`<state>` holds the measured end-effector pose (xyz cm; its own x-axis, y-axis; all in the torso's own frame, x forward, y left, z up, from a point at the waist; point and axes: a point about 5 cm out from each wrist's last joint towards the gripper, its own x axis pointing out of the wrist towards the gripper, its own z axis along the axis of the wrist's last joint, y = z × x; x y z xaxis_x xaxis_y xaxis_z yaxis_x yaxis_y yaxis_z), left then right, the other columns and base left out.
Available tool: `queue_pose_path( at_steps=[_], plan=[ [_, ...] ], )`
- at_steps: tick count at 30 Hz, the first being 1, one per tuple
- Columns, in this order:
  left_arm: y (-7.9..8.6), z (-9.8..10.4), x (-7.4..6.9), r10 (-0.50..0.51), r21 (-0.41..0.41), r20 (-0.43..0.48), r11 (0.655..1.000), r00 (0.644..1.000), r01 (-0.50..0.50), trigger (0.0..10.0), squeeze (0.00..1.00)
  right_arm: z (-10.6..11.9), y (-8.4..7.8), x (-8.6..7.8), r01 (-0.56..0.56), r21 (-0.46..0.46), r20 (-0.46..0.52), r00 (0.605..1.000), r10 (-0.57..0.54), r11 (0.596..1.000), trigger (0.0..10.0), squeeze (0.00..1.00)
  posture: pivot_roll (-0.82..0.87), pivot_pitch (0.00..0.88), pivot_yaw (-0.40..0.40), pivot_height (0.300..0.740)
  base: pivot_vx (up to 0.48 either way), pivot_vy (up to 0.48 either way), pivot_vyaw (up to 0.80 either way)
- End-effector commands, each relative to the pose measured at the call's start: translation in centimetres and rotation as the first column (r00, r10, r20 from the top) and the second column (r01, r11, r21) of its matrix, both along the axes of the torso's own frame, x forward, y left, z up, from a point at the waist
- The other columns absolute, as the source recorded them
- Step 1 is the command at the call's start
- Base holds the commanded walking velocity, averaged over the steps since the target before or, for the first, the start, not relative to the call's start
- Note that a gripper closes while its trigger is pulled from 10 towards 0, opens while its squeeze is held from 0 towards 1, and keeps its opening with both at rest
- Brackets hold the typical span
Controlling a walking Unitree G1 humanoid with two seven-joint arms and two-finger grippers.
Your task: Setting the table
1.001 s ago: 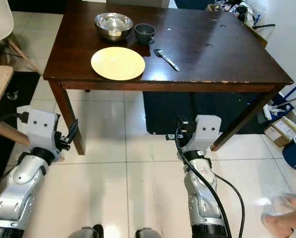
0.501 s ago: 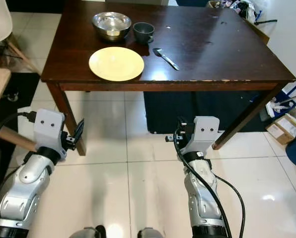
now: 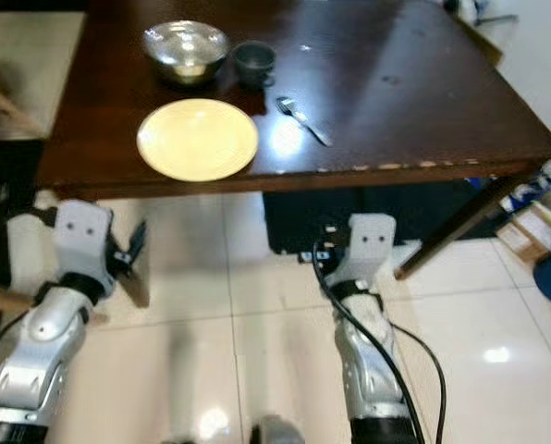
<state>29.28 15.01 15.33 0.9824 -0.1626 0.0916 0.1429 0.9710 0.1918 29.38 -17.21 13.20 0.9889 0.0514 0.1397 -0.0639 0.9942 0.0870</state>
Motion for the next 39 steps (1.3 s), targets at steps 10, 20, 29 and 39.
queue_pose_path(
  at_steps=[10,20,29,39],
  plan=[
    [-0.8,-0.7,-0.3,-0.029,0.005,-0.020,1.000,0.999,0.029,10.0,0.00,-0.8,-0.9,-0.4,0.023,-0.018,-0.027,0.999,-0.023,1.000,10.0,0.00,-0.10,0.076,0.026,0.740,0.480,0.000,0.00],
    [-1.2,-0.9,-0.3,-0.048,0.001,-0.026,0.999,0.998,0.048,10.0,0.00,-0.8,-0.9,-0.4,-0.013,-0.021,-0.027,1.000,0.012,1.000,10.0,0.00,-0.10,0.070,0.024,0.740,0.456,0.000,0.00],
    [-2.1,-2.3,-0.8,-0.171,-0.046,-0.107,0.985,0.979,0.167,10.0,0.00,-1.1,-0.8,-0.6,-0.046,-0.003,-0.038,0.998,0.046,0.999,10.0,0.00,-0.10,0.070,0.024,0.740,0.261,0.000,0.00],
    [-0.9,-3.9,-1.1,-0.199,-0.008,-0.118,0.980,0.973,0.199,10.0,0.00,-2.1,-1.4,-0.8,-0.088,0.035,-0.084,0.992,0.091,0.996,10.0,0.00,-0.11,0.073,0.023,0.740,0.000,0.000,0.00]
  ],
)
